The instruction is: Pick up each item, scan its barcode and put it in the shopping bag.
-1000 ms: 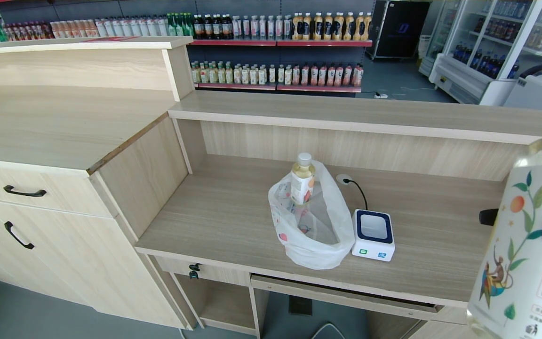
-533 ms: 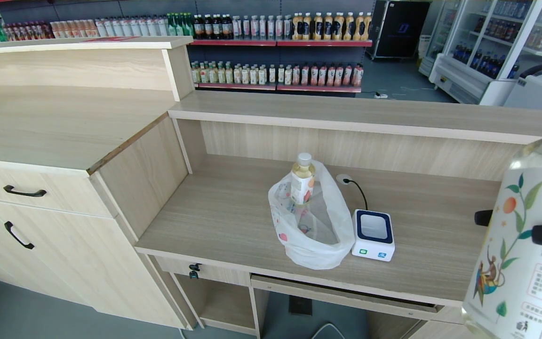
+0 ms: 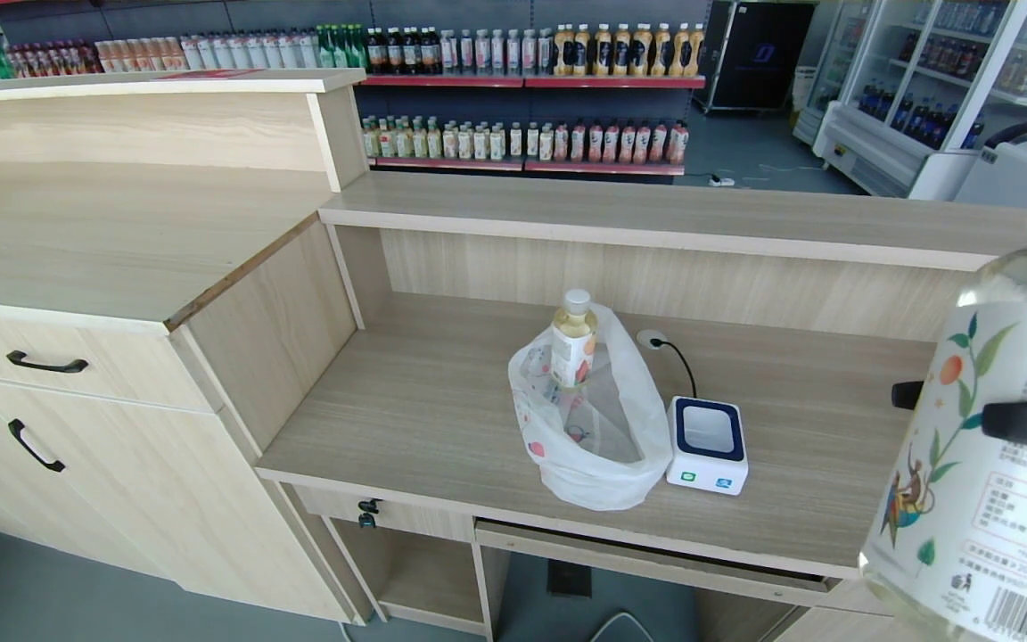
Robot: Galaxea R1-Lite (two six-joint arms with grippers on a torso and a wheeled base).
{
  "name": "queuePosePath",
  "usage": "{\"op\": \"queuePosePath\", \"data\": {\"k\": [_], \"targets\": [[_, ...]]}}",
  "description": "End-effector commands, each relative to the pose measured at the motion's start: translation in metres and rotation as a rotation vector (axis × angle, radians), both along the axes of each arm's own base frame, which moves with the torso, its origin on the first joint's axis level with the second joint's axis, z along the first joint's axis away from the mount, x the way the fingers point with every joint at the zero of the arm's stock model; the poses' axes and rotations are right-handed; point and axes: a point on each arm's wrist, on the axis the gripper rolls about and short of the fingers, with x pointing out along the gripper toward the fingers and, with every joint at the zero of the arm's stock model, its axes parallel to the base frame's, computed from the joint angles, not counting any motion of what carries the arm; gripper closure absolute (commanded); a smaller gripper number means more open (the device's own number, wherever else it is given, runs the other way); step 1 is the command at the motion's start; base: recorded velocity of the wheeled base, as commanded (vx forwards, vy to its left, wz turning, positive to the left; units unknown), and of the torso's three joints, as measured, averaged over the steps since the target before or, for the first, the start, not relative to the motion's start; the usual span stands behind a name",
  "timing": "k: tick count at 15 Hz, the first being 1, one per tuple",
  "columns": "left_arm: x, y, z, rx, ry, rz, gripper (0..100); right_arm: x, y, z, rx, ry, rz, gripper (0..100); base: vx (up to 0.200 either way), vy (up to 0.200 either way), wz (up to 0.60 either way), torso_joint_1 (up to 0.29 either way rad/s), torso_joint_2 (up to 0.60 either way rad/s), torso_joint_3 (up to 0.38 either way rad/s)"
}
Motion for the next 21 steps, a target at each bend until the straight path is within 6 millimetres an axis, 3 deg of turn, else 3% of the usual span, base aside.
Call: {"op": "queuePosePath", "data": {"k": [1,4,8,12,18,21], "targets": [[0.0,0.0,0.0,0.0,0.0,0.0,0,0.014,0.001,-0.005,-0.038,-0.039,-0.065,100,0.0,0.0,0.0,0.0,0.0,0.0],[0.0,0.0,0.0,-0.001,0.0,0.0,0,0.068,-0.013,-0.035,-0.201,-0.275,-0.316,100,0.0,0.0,0.0,0.0,0.0,0.0],[0.0,0.0,0.0,0.0,0.0,0.0,0,0.125,-0.057,-0.077,-0.554,-0.613,-0.577,100,0.0,0.0,0.0,0.0,0.0,0.0],[0.0,0.0,0.0,0.0,0.0,0.0,0,0.15,-0.088,-0.098,-0.813,-0.881,-0.624,100,0.0,0.0,0.0,0.0,0.0,0.0],[0.0,0.0,0.0,0.0,0.0,0.0,0,0.172,-0.087,-0.111,-0.895,-1.115,-0.606,100,0.0,0.0,0.0,0.0,0.0,0.0],[0.0,0.0,0.0,0.0,0.0,0.0,0,0.174,-0.086,-0.118,-0.919,-1.172,-0.563,100,0.0,0.0,0.6,0.004,0.01,0.002]]}}
